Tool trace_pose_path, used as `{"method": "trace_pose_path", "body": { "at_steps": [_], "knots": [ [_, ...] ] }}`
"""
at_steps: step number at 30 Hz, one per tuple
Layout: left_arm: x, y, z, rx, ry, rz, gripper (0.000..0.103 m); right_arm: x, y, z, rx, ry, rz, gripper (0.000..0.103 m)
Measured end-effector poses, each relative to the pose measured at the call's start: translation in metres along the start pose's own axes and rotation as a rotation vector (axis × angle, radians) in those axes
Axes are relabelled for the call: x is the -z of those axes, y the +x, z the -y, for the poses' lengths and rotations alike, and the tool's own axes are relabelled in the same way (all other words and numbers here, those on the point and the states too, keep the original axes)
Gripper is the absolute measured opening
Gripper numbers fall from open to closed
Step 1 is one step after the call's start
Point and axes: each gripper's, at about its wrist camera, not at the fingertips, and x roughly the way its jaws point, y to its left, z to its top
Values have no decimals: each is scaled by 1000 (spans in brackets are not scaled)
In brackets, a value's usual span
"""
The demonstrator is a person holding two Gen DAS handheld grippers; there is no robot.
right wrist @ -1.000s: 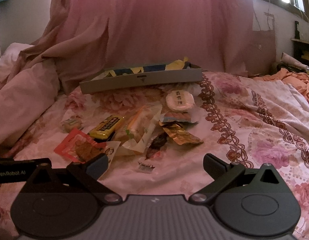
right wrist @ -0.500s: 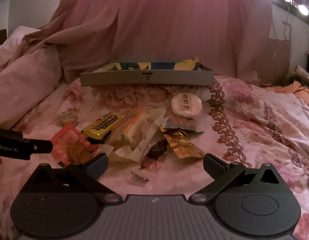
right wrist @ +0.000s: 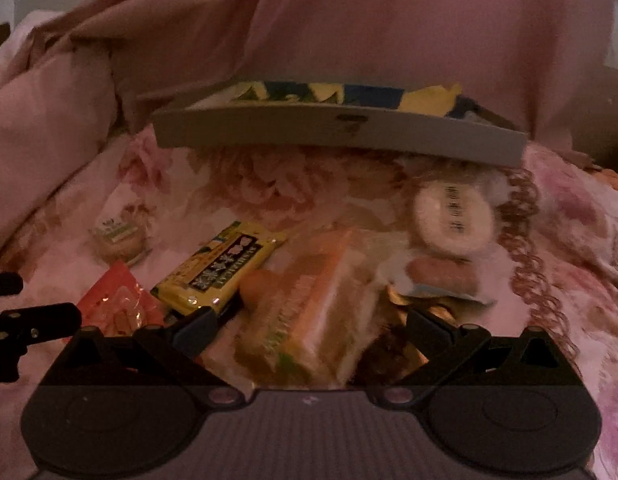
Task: Organize snacks
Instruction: 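Close the right tool on the green-labelled bread packet while the left tool approaches the orange bag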
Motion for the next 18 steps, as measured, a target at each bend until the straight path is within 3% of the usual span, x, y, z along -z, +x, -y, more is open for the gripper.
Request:
{"method": "trace_pose_path", "body": {
  "at_steps": [5, 14, 18],
  "knots": [
    [0, 3, 2, 37, 8, -11, 102, 4, 11, 0, 15, -33, -41, 91],
    [6, 3, 15, 174, -102, -117, 102, 24, -23, 37, -47, -67, 25, 76],
    [4, 14, 27, 155, -185, -186, 102, 25, -22, 38, -61, -75, 48, 75]
  ]
}}
